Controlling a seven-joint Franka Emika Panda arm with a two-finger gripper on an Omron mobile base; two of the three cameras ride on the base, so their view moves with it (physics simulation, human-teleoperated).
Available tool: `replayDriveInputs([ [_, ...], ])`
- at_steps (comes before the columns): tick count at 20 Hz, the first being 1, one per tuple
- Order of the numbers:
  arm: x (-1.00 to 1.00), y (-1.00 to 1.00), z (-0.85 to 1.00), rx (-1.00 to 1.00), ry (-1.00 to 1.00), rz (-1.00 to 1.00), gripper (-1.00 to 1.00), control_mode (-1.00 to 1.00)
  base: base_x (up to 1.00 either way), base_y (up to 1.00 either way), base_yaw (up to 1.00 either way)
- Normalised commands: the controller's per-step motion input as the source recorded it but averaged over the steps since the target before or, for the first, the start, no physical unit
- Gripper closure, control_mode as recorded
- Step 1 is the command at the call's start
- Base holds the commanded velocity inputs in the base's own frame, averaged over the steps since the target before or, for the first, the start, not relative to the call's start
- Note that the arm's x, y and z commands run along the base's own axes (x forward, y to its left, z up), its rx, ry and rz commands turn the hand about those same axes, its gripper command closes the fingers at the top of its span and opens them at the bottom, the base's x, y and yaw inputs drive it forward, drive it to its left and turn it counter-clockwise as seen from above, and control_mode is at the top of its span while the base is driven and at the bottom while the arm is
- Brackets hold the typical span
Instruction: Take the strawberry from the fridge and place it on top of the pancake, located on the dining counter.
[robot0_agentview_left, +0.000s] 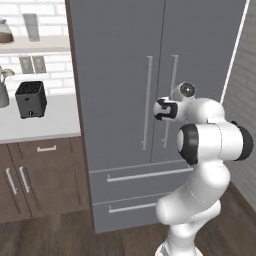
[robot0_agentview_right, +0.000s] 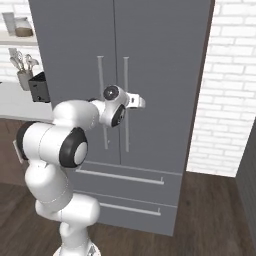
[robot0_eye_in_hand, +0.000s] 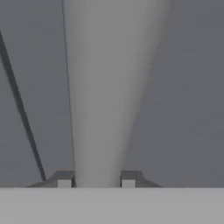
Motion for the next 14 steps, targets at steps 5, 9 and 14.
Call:
replayDriveInputs([
  [5,-0.32,-1.00,-0.08,0.03,-0.14,-0.12,1.00,-1.00,0.00,0.00,0.00],
  [9,-0.56,-1.00,-0.01,0.07,-0.15,-0.13,1.00,-1.00,0.00,0.00,0.00],
  [14,-0.56,-1.00,0.00,0.12,-0.06,-0.10,1.00,-1.00,0.00,0.00,0.00],
])
